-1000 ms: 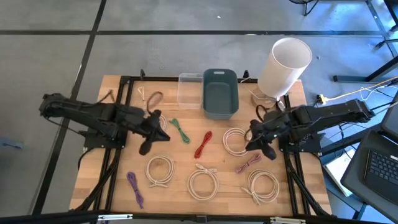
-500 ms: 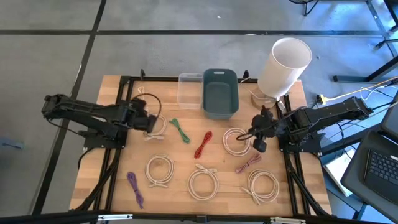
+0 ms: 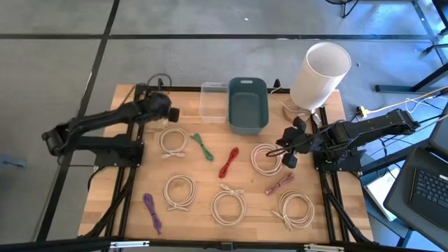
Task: Pick and place USB-C Cables
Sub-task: Put the white USB cable into the transparent bin
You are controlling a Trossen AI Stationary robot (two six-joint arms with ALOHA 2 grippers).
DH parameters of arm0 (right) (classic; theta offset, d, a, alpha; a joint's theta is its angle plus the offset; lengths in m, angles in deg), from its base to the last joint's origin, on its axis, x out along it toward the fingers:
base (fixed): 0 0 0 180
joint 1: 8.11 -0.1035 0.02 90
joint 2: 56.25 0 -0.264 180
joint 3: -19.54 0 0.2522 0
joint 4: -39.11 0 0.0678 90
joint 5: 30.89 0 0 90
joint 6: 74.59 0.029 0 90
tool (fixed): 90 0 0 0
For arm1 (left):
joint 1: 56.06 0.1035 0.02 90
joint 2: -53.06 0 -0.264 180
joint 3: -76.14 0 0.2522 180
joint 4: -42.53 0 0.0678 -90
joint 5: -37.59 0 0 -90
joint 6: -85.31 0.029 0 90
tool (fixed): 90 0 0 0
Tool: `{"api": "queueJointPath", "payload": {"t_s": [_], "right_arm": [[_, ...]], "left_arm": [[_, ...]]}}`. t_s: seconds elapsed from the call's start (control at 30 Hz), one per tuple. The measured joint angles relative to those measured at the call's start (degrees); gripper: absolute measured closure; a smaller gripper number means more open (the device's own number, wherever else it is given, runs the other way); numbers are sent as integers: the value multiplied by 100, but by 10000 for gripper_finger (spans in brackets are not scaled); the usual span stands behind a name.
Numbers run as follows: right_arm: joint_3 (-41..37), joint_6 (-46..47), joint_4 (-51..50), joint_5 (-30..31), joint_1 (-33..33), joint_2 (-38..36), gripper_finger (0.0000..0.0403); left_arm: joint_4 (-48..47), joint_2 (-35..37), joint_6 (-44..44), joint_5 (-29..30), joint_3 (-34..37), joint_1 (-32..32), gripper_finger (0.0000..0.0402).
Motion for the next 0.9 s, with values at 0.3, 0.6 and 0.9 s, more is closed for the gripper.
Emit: {"api": "queueJointPath", "payload": {"t_s": [0.3, 0.6, 0.9], "right_arm": [[-618, 99, 263, -135, 28, -2, 366], [-997, 229, 566, -202, 64, -2, 366], [-1027, 252, 679, -198, 64, -2, 366]], "left_arm": [[68, -818, 372, -1030, 0, 1460, 259], [512, -2334, 136, -890, 0, 1501, 222], [478, -2650, 384, -290, -26, 1153, 287]]}}
